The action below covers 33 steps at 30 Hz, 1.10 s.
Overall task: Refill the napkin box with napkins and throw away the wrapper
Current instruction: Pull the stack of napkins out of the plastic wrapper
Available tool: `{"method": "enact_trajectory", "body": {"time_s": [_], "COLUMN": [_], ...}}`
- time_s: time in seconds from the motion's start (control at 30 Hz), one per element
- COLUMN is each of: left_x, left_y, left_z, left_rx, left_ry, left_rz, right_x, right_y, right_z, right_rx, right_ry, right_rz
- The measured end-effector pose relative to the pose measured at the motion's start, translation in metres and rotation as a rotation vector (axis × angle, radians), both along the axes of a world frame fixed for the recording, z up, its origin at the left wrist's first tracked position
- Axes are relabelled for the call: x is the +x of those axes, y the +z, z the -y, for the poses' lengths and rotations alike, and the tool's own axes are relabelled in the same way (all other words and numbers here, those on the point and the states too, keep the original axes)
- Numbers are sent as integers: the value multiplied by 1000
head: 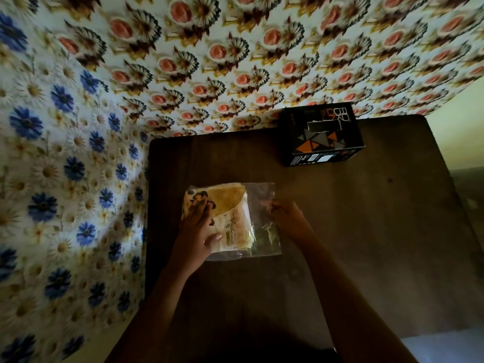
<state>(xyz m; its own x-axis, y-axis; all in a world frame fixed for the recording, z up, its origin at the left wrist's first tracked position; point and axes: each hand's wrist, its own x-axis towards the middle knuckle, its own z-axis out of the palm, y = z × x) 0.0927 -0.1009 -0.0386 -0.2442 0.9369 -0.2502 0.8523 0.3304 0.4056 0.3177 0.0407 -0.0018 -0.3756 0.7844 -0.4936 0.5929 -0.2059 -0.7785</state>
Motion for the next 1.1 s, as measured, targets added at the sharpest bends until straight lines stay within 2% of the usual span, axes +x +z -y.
{"method": "enact_trajectory", "body": {"time_s": [0.1, 0.17, 0.27, 0.37, 0.43, 0.5, 0.57, 0.63, 0.73, 0.83, 0.93, 1.0, 1.1], "left_x": [0, 0, 0, 0, 2, 3, -1, -7, -13, -18, -22, -24, -24], "left_y": [1, 2, 3, 8, 14, 21, 21, 17, 10, 7, 9, 9, 9], "left_z": [0, 2, 2, 2, 2, 1, -3, -6, -7, -7, -7, -7, -6], "left_rx": [12, 18, 22, 106, 269, 385, 312, 136, 3, 21, 29, 35, 36], "left_ry": [4, 4, -5, 27, 168, 441, 726, 843, 837, 840, 839, 840, 813], "left_rz": [10, 17, 26, 103, 195, 174, 157, 256, 351, 379, 385, 388, 386], "right_x": [0, -3, -9, -8, -11, -18, -26, -32, -44, -52, -58, -62, -68], "right_y": [-7, -9, -16, -28, -27, -18, -15, -18, -10, -9, -9, -6, -9], "right_z": [-1, -3, -9, -14, -13, -10, -2, 1, 3, 5, 7, 9, 10], "right_rx": [53, 63, 43, 62, 94, 62, -9, 13, -29, -173, -237, -236, -167], "right_ry": [-84, -60, 18, -27, -23, -11, 2, 41, 37, -58, -115, -135, -35], "right_rz": [-32, -67, 8, 1, -12, -1, 12, 67, 119, 165, 112, 77, 57]}}
